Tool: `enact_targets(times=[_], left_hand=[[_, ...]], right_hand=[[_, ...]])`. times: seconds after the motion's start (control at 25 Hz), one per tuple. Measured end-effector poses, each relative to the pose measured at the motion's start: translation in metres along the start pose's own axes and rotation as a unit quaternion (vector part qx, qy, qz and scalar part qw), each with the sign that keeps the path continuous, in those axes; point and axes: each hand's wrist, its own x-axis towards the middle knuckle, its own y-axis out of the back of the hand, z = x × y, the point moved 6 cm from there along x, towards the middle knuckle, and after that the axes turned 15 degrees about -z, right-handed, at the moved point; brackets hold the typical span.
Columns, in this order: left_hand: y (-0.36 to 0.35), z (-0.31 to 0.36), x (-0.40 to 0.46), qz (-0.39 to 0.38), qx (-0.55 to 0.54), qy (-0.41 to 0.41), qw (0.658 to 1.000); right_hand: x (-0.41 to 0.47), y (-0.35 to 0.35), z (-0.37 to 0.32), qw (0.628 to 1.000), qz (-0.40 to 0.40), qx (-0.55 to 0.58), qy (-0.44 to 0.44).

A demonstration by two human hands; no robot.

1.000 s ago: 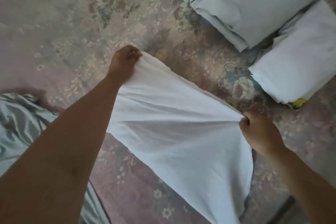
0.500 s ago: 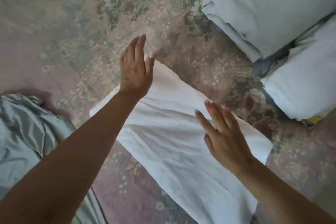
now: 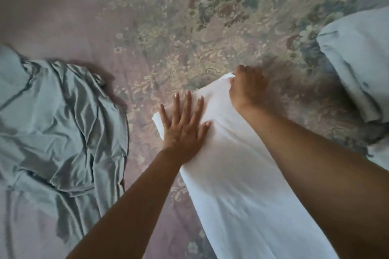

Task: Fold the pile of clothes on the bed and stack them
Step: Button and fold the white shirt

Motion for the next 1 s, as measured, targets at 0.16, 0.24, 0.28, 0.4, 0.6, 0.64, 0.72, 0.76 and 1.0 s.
enact_targets(times=[0.16, 0.24, 0.28, 0.4, 0.6, 0.64, 0.72, 0.76, 1.0], left_hand=[[-0.02, 0.002, 0.004, 0.016, 0.004, 0.016, 1.0], [-0.024, 0.001, 0.01, 0.011, 0.006, 0.022, 1.0], [-0.023, 0.0, 0.014, 0.002, 0.011, 0.024, 1.0], [-0.001, 0.008, -0.006, 0.041, 0.001, 0.063, 0.997], [-0.017, 0.106, -0.146, 0.064, -0.042, -0.024, 0.997], [-0.034, 0.118, -0.169, 0.045, -0.037, -0.043, 0.997], [-0.062, 0.125, -0.195, 0.015, -0.028, -0.062, 0.998], [-0.07, 0.126, -0.2, 0.006, -0.027, -0.059, 0.998], [-0.078, 0.124, -0.195, -0.002, -0.026, -0.051, 0.998]], right_hand=[[0.005, -0.035, 0.003, 0.987, 0.066, -0.128, 0.067], [0.008, -0.049, 0.0, 0.981, 0.016, -0.167, 0.1], [0.008, -0.045, 0.001, 0.982, 0.003, -0.158, 0.107], [-0.036, -0.029, 0.004, 0.939, 0.13, -0.21, 0.239], [-0.176, -0.087, 0.109, 0.733, -0.006, -0.311, 0.604], [-0.176, -0.089, 0.132, 0.743, -0.026, -0.337, 0.578], [-0.17, -0.086, 0.163, 0.777, -0.043, -0.351, 0.52], [-0.17, -0.082, 0.17, 0.794, -0.044, -0.349, 0.495], [-0.168, -0.088, 0.179, 0.841, -0.056, -0.332, 0.424]])
